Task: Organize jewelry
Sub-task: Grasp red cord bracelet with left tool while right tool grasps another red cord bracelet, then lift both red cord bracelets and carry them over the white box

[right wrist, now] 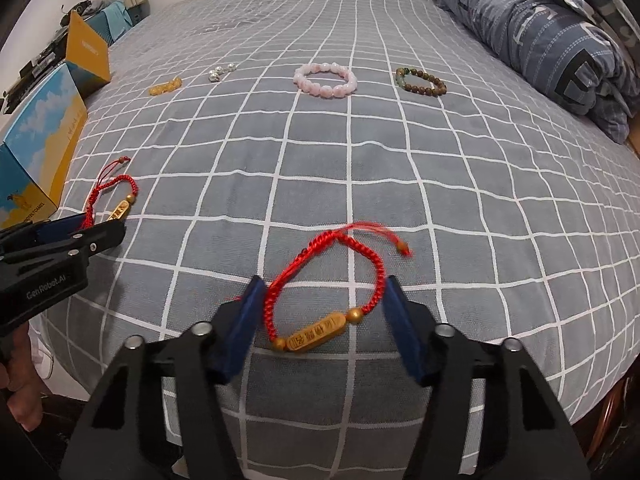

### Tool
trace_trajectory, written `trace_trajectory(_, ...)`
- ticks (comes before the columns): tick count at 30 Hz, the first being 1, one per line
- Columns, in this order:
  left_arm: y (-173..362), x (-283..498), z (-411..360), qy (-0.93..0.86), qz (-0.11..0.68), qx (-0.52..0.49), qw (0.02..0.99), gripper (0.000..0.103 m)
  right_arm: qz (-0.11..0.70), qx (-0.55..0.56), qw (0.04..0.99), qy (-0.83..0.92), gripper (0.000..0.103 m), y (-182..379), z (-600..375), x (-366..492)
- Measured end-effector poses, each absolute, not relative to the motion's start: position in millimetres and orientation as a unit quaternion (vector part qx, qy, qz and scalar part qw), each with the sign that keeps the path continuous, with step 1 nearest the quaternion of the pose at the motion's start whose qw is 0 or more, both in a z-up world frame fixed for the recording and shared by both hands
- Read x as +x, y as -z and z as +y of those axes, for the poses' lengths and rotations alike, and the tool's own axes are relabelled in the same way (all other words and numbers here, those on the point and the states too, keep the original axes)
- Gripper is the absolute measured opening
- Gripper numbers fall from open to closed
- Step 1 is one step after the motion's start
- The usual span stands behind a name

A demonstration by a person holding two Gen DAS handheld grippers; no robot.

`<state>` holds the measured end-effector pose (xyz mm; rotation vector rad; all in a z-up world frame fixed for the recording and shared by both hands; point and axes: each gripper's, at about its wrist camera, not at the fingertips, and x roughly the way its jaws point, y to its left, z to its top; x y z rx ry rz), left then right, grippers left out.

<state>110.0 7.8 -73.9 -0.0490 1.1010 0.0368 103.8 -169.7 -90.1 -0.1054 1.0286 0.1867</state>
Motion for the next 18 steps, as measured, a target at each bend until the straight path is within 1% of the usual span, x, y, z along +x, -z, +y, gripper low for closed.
trace_trajectory(2,73.4,109.7,9.5,-0.016,0.523,-0.026,0.852,0.040,0.490,-0.050,0.865,-0.091,0.045,90.1,-170.3,104.3)
trace_trajectory(4,73.0,109.3,11.0,-0.015,0.524,-0.027,0.851,0.035,0.490,-0.048,0.865,-0.093,0.040,90.0,-170.5,104.8)
trace_trajectory(5,72.6,109.0,11.6,-0.014,0.524,-0.029,0.851,0.030,0.490,-0.048,0.865,-0.093,0.037,90.0,-170.1,104.7)
trace_trajectory(6,72.4,109.0,12.1,-0.012,0.524,-0.032,0.851,0.027,0.490,-0.049,0.865,-0.094,0.035,89.9,-170.0,104.8)
trace_trajectory(8,72.1,108.7,12.1,-0.006,0.525,-0.037,0.850,0.014,0.489,-0.051,0.865,-0.096,0.028,89.9,-168.9,104.0)
trace_trajectory(10,72.4,107.9,11.2,-0.002,0.526,-0.036,0.850,0.011,0.489,-0.058,0.865,-0.099,0.025,90.3,-166.9,103.1)
trace_trajectory(11,72.1,107.4,11.0,-0.001,0.525,-0.038,0.850,0.011,0.489,-0.059,0.865,-0.099,0.020,90.6,-166.2,102.7)
trace_trajectory(12,71.6,106.7,10.3,-0.001,0.524,-0.039,0.851,0.011,0.489,-0.059,0.865,-0.100,0.018,90.7,-166.0,102.5)
trace_trajectory(18,68.1,104.0,11.6,0.003,0.516,-0.047,0.855,0.010,0.483,-0.056,0.868,-0.101,0.015,87.7,-166.4,101.1)
